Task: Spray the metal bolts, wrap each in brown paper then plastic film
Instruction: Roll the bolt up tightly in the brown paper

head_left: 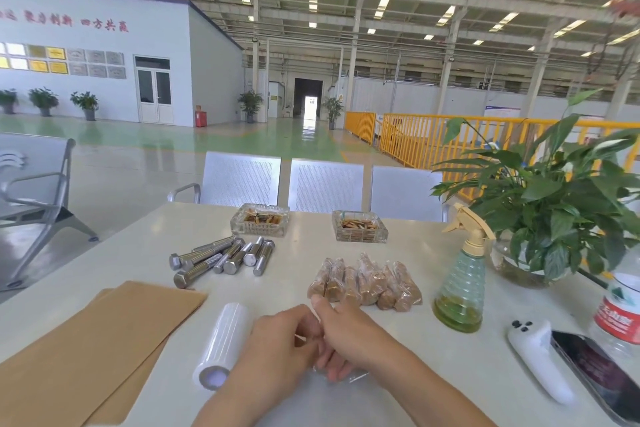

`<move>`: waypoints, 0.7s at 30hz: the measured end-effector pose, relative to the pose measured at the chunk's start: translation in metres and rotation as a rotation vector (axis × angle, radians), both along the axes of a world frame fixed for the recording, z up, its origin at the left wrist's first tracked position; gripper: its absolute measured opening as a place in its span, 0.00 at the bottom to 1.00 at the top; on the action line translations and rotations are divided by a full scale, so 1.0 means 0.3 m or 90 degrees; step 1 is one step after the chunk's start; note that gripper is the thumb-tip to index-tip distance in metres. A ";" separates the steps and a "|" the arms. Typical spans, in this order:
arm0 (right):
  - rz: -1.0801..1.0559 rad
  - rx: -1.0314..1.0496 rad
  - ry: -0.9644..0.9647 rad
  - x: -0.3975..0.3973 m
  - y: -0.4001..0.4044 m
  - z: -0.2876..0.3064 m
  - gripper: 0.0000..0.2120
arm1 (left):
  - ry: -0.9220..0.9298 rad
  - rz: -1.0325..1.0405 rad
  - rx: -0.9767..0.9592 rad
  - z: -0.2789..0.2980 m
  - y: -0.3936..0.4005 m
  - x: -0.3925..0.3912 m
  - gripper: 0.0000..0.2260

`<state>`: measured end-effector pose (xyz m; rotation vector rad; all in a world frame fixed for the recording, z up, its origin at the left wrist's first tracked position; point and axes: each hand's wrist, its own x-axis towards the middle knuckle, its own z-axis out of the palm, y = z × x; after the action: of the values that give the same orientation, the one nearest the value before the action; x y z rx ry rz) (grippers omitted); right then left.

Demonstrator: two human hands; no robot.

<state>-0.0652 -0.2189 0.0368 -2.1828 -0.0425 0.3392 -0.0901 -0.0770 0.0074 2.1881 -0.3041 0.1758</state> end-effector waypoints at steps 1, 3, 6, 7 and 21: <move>0.010 -0.006 0.000 -0.003 -0.002 0.002 0.32 | -0.007 -0.001 0.023 -0.002 -0.001 0.001 0.10; 0.028 -0.036 -0.009 -0.004 -0.008 0.004 0.34 | -0.016 -0.013 0.067 -0.006 0.007 0.003 0.14; 0.051 -0.124 -0.041 -0.005 -0.017 -0.002 0.35 | -0.021 -0.023 0.105 -0.015 0.022 0.003 0.17; 0.055 -0.140 -0.041 -0.005 -0.023 -0.002 0.35 | -0.021 -0.019 0.120 -0.021 0.021 0.006 0.18; 0.077 -0.308 -0.368 -0.055 -0.081 -0.079 0.12 | -0.002 0.042 0.226 -0.017 -0.004 0.042 0.09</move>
<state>-0.0817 -0.2431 0.0132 -2.6967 -0.4563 -0.2551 -0.0774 -0.0783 0.0023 2.5516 -0.2817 0.1714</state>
